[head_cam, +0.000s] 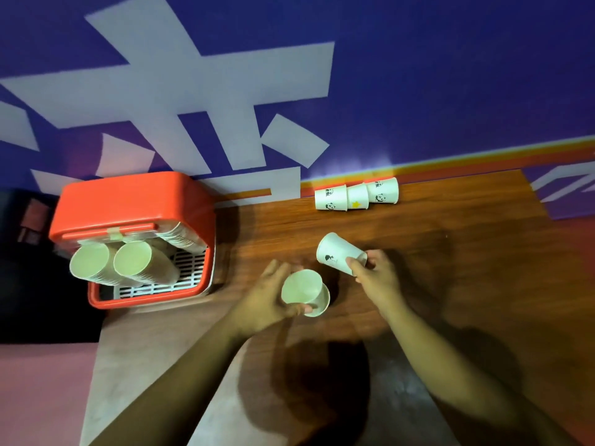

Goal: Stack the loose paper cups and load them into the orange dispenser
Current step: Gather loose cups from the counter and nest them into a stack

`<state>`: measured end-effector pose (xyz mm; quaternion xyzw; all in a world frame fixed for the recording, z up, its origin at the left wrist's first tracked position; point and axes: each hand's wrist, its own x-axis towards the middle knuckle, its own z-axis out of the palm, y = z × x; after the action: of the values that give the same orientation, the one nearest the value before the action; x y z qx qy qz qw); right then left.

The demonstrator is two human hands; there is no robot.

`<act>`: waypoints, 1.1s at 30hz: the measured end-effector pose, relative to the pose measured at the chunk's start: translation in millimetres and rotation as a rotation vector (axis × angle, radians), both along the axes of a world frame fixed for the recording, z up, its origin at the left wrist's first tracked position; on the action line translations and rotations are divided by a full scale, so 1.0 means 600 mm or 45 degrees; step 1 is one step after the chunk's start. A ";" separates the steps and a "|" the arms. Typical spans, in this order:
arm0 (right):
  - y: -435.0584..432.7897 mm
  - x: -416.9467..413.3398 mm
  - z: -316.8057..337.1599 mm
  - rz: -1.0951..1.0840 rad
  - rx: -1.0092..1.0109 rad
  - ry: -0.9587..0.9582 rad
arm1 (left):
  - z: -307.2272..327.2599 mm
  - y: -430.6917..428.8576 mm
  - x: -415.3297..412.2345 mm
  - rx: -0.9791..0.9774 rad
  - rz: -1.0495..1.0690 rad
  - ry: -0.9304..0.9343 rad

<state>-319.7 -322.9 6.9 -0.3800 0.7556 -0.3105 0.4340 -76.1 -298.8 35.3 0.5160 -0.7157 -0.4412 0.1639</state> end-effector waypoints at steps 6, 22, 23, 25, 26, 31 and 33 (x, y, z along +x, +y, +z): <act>0.032 0.004 0.032 0.031 -0.060 -0.148 | -0.067 0.033 -0.041 -0.097 -0.048 -0.416; 0.085 0.035 0.082 0.205 -0.036 -0.710 | 0.031 0.042 -0.026 0.164 0.382 0.502; 0.083 0.033 0.078 0.200 -0.044 -0.617 | 0.034 0.042 -0.020 0.050 0.338 0.289; 0.078 0.030 0.075 0.146 -0.046 -0.514 | 0.034 0.048 -0.020 -0.142 0.146 -0.062; 0.075 0.027 0.075 0.121 -0.039 -0.475 | 0.026 0.051 -0.023 -0.212 0.048 -0.179; 0.064 0.010 0.064 0.125 -0.017 -0.346 | -0.045 0.064 -0.052 -0.234 -0.137 -0.595; 0.057 0.002 0.057 0.135 -0.019 -0.311 | -0.071 0.074 -0.062 -0.137 -0.161 -0.636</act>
<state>-318.3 -288.5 41.3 -0.3818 0.6735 -0.3368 0.5358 -113.6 -254.2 -7.0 0.5537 -0.7873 -0.2706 -0.0187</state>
